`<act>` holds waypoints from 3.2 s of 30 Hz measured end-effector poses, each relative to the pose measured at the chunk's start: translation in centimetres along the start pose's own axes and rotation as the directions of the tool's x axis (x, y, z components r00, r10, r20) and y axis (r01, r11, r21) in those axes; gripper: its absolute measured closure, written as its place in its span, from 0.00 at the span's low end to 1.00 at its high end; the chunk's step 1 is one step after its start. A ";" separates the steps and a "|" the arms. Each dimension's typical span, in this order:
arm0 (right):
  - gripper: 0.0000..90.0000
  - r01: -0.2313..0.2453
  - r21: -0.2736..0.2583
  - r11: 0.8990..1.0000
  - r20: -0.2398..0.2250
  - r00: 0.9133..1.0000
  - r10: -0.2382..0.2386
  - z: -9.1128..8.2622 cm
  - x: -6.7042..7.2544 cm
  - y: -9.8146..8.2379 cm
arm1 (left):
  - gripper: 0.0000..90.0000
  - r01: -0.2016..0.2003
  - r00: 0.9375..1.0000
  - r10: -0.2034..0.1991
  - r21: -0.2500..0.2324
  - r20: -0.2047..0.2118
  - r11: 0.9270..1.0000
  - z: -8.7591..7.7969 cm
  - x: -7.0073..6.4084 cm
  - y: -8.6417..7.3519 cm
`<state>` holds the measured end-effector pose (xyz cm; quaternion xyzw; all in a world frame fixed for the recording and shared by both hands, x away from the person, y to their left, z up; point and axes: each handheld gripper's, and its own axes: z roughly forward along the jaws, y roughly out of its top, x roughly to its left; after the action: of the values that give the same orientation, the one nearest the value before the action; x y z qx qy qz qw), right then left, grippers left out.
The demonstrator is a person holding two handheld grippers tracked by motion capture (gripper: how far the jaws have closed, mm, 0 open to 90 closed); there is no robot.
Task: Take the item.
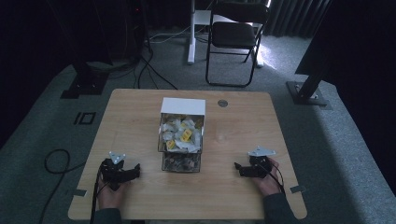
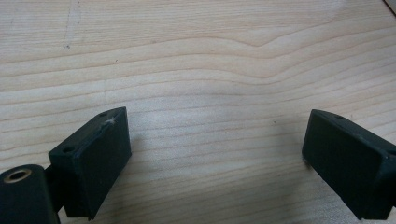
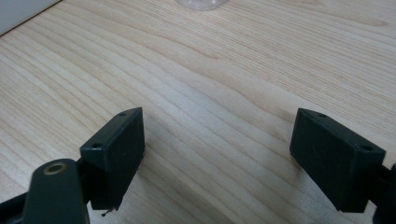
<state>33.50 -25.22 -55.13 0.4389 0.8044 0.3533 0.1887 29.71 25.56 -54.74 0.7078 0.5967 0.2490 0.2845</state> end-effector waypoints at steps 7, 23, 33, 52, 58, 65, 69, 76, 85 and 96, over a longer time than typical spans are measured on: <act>0.20 0.001 0.001 1.000 -0.004 1.000 -0.001 -0.1 0.0 -0.1 | 0.09 0.000 1.000 0.000 0.000 0.000 1.000 0.0 0.0 0.0; 0.49 -0.021 -0.046 0.999 -0.010 1.000 0.020 -1.6 0.5 0.4 | 0.09 -0.001 1.000 0.001 0.000 0.000 1.000 0.0 0.0 0.0; 0.57 0.005 -0.097 0.995 -0.052 0.999 -0.010 -3.0 2.1 1.8 | 0.09 -0.005 1.000 0.005 0.003 0.001 1.000 0.0 0.0 0.0; 0.60 0.083 -0.197 0.977 -0.129 0.986 -0.110 -5.1 6.9 4.6 | 0.09 -0.007 1.000 0.007 0.004 0.003 1.000 0.0 0.0 0.0; 0.59 0.085 -0.195 0.977 -0.151 0.982 -0.115 -4.9 7.6 4.8 | 0.09 -0.008 1.000 0.008 0.004 0.003 1.000 0.0 0.0 0.0; 0.58 0.098 -0.196 0.976 -0.159 0.979 -0.130 -4.8 8.4 5.0 | 0.09 -0.007 1.000 0.007 0.003 0.003 1.000 0.0 -0.1 0.0; 0.58 0.107 -0.200 0.974 -0.166 0.976 -0.141 -4.9 8.9 5.1 | 0.09 -0.008 1.000 0.008 0.004 0.003 1.000 0.0 0.0 0.0; 0.58 0.110 -0.202 0.973 -0.174 0.974 -0.146 -4.7 9.4 5.2 | 0.09 -0.006 1.000 0.006 0.003 0.003 1.000 0.0 -0.1 0.0; 0.57 0.126 -0.206 0.970 -0.189 0.968 -0.166 -4.7 10.3 5.5 | 0.09 -0.006 1.000 0.006 0.003 0.003 1.000 0.0 -0.1 0.0; 0.57 0.138 -0.212 0.967 -0.209 0.961 -0.183 -4.7 11.1 5.7 | 0.09 -0.008 1.000 0.008 0.004 0.003 1.000 0.0 0.0 0.0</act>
<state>27.80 -15.71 -47.65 0.3079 0.8151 0.4618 0.1659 29.67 25.52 -54.71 0.7110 0.5940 0.2479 0.2830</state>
